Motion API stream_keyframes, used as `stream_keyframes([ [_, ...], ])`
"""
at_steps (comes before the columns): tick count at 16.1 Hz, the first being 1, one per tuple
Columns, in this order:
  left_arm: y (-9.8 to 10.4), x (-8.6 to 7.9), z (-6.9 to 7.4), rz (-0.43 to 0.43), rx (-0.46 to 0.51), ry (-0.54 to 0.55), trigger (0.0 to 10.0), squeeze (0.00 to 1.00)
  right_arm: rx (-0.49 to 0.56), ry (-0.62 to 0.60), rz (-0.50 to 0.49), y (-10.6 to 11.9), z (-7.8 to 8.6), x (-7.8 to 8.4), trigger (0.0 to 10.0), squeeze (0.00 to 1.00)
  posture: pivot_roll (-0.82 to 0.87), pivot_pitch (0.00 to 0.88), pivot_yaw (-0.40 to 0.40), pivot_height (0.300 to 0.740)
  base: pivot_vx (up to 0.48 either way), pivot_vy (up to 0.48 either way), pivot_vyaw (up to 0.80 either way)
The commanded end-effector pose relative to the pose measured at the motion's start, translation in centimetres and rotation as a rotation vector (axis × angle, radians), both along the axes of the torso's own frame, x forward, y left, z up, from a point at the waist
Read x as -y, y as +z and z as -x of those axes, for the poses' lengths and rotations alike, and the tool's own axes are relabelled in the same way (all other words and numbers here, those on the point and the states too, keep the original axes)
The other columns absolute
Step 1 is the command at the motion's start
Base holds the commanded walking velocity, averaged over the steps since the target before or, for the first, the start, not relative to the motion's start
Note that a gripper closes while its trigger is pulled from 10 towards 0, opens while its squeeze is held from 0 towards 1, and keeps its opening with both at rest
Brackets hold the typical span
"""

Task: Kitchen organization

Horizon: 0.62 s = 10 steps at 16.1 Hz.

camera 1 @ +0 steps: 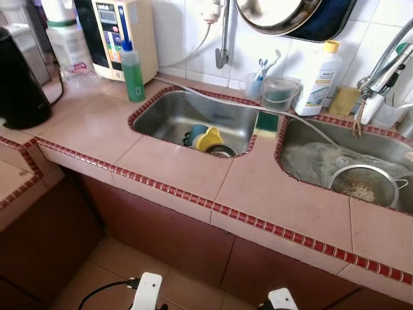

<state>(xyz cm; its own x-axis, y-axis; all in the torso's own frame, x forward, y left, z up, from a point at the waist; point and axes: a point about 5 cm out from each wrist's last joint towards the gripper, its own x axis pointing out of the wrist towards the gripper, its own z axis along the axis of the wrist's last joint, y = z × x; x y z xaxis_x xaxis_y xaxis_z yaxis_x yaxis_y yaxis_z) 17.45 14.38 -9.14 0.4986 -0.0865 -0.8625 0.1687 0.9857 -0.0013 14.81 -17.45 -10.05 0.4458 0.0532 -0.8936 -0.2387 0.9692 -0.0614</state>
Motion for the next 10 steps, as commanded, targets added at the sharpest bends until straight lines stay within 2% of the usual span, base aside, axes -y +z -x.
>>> stream_keyframes([
  [1, 0.04, -0.01, -0.13, 0.021, -0.009, 0.014, 10.0, 0.0, -0.024, -0.006, 0.022, -0.17, 0.47, 0.43, 10.0, 0.0, -0.13, 0.003, 0.02, 0.74, 0.0, 0.0, 0.0],
  [6, 0.1, -0.11, -0.34, 0.012, -0.031, 0.013, 10.0, 0.0, -0.034, 0.012, 0.045, -0.05, 0.21, 0.88, 10.0, 0.0, -0.12, 0.0, 0.014, 0.74, -0.182, 0.0, 0.0],
  [10, 0.29, 0.44, -0.78, 0.017, -0.026, 0.009, 10.0, 0.0, -0.039, 0.056, 0.059, 0.03, 0.06, 1.11, 10.0, 0.0, -0.11, 0.0, 0.004, 0.74, -0.317, 0.0, 0.0],
])
